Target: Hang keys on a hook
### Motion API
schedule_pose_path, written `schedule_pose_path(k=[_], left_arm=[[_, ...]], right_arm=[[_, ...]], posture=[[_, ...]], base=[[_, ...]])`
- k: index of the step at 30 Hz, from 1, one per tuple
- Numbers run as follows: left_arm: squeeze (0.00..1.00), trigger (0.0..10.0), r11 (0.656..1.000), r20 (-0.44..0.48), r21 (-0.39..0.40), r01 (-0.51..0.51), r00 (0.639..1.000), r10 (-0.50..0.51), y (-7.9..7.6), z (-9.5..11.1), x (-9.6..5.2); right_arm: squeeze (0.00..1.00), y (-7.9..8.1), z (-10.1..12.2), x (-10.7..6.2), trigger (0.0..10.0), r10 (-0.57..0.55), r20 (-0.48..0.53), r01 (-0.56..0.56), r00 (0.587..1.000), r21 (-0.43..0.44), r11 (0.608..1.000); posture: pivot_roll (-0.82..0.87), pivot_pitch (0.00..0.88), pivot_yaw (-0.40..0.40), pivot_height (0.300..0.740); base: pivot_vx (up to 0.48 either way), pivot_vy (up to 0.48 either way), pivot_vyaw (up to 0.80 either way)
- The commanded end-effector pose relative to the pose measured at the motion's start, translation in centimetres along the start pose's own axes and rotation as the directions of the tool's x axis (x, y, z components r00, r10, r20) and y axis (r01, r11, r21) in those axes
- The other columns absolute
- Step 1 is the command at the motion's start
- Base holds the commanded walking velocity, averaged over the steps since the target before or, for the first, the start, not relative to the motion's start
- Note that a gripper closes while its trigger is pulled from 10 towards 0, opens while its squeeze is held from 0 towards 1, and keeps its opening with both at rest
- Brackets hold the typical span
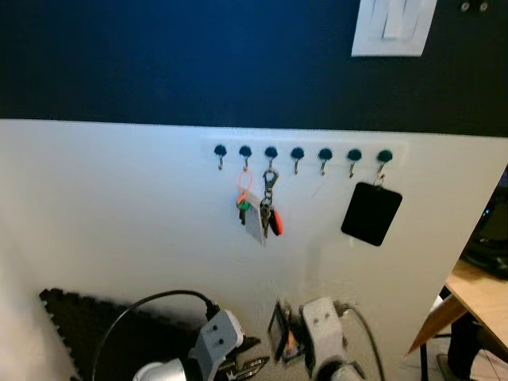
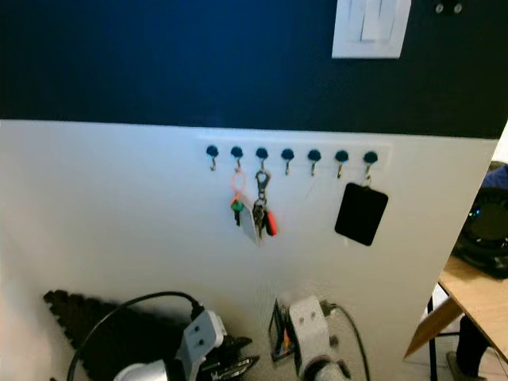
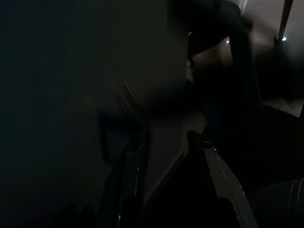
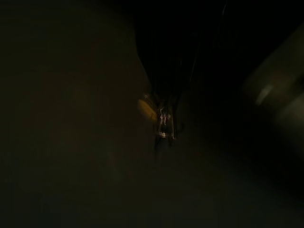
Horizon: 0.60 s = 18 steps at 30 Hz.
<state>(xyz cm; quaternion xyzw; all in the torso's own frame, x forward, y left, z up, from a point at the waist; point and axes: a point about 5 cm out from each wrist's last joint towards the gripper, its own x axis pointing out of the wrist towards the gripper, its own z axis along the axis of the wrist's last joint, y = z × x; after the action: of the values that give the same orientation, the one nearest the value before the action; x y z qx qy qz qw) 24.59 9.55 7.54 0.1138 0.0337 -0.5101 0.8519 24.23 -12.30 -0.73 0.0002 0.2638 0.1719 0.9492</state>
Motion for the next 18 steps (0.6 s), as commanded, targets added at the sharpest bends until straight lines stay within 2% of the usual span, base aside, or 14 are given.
schedule_pose_path(k=[1, 4, 5, 8, 12, 14, 15, 18], left_arm=[[0.0, 10.0, 0.999, -0.056, 0.029, 0.033, 0.998, -0.031, -0.2, -0.5, -0.5], [0.0, 10.0, 0.998, -0.065, 0.034, 0.043, 0.997, -0.041, -0.3, -0.6, -0.5], [0.0, 10.0, 0.998, -0.067, 0.036, 0.044, 0.997, -0.042, -0.5, -0.7, -0.6], [0.0, 10.0, 0.999, -0.06, 0.032, 0.042, 0.997, -0.04, -0.5, -0.6, -0.6], [0.0, 10.0, 0.998, -0.061, 0.032, 0.046, 0.997, -0.044, -0.5, -0.6, -0.6], [0.0, 10.0, 0.998, -0.061, 0.032, 0.046, 0.997, -0.044, -0.5, -0.6, -0.6], [0.0, 10.0, 0.998, -0.064, 0.035, 0.049, 0.997, -0.047, -0.5, -0.6, -0.6], [0.0, 10.0, 0.998, -0.065, 0.039, 0.053, 0.997, -0.05, -0.4, -0.6, -0.6]], right_arm=[[0.0, -0.9, -2.0, -0.2, 10.0, -0.051, -0.146, 0.072, 0.988, 0.142, 0.987], [0.0, -1.2, -2.8, -0.3, 10.0, -0.071, -0.198, 0.108, 0.978, 0.184, 0.977], [0.0, -2.2, -4.6, -1.0, 10.0, -0.083, -0.329, 0.138, 0.941, 0.15, 0.979], [0.0, -3.1, -5.3, -1.5, 10.0, -0.099, -0.385, 0.155, 0.918, 0.118, 0.981], [0.0, -4.3, -5.3, -1.8, 10.0, -0.169, -0.39, 0.22, 0.905, 0.09, 0.971], [0.0, -4.3, -5.3, -1.8, 10.0, -0.169, -0.39, 0.22, 0.905, 0.09, 0.971], [0.0, -5.2, -5.1, -2.0, 10.0, -0.248, -0.376, 0.304, 0.893, 0.098, 0.947], [0.0, -6.5, -4.9, -2.4, 10.0, -0.349, -0.354, 0.414, 0.868, 0.125, 0.902]], posture=[[0.06, 0.029, 0.026, 0.74], [0.06, 0.029, 0.026, 0.74], [0.06, 0.029, 0.025, 0.74], [0.05, 0.029, 0.024, 0.74], [0.05, 0.03, 0.024, 0.74], [0.05, 0.03, 0.024, 0.74], [0.06, 0.031, 0.024, 0.74], [0.06, 0.032, 0.026, 0.74]], base=[[0.0, 0.0, 0.0], [0.0, 0.0, 0.0], [0.0, 0.0, 0.0], [0.0, 0.0, 0.0], [0.0, 0.0, 0.0], [0.0, 0.0, 0.0], [0.0, 0.0, 0.0], [0.0, 0.0, 0.0]])
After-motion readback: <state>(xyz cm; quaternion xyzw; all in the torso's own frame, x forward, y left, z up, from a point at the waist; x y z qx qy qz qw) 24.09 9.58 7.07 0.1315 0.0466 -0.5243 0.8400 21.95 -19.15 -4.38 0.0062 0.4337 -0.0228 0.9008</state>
